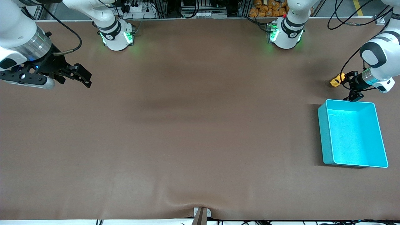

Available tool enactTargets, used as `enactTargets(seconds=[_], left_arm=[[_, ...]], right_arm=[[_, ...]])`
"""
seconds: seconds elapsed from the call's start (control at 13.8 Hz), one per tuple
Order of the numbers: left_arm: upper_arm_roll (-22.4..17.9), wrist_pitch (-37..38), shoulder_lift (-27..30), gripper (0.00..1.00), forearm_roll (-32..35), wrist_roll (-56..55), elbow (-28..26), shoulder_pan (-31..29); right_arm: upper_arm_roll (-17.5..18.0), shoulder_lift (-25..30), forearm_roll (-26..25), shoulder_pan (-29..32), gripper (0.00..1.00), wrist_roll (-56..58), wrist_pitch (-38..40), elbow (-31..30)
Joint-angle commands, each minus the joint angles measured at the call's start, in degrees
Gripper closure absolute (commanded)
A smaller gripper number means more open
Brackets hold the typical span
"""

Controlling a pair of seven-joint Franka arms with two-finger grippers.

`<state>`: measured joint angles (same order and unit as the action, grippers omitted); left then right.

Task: Wind and store yellow beetle car
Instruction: 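Lower the open left gripper over the yellow car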

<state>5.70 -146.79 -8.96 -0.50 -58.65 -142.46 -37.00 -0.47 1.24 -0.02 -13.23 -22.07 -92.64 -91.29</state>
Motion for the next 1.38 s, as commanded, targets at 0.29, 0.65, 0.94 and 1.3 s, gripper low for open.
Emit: enactTargets(seconds=[0.29,0.65,0.94,1.3], left_arm=[[0.19,-1.22,0.97,0.00,-0.99,-0.94,-4.06,-1.59],[0.28,-1.31,1.49,0.00,-0.99,-5.14,-4.67,-2.20],[0.36,-1.31,2.37,0.00,-0.99,-10.15,-5.02,-1.59],[0.36,-2.97,2.11,0.00,-0.99,-11.57,-5.72,-1.59]], right_arm=[[0.38,0.25,0.02,0.14,0.00,-0.08,-0.43,-0.64],[0.38,0.08,0.02,0.05,0.00,-0.08,-0.52,-0.64],[0.38,-0.19,0.02,-0.04,0.00,-0.08,-1.14,-0.73],[0.47,-0.36,0.11,-0.04,0.00,-0.08,-1.22,-0.73]])
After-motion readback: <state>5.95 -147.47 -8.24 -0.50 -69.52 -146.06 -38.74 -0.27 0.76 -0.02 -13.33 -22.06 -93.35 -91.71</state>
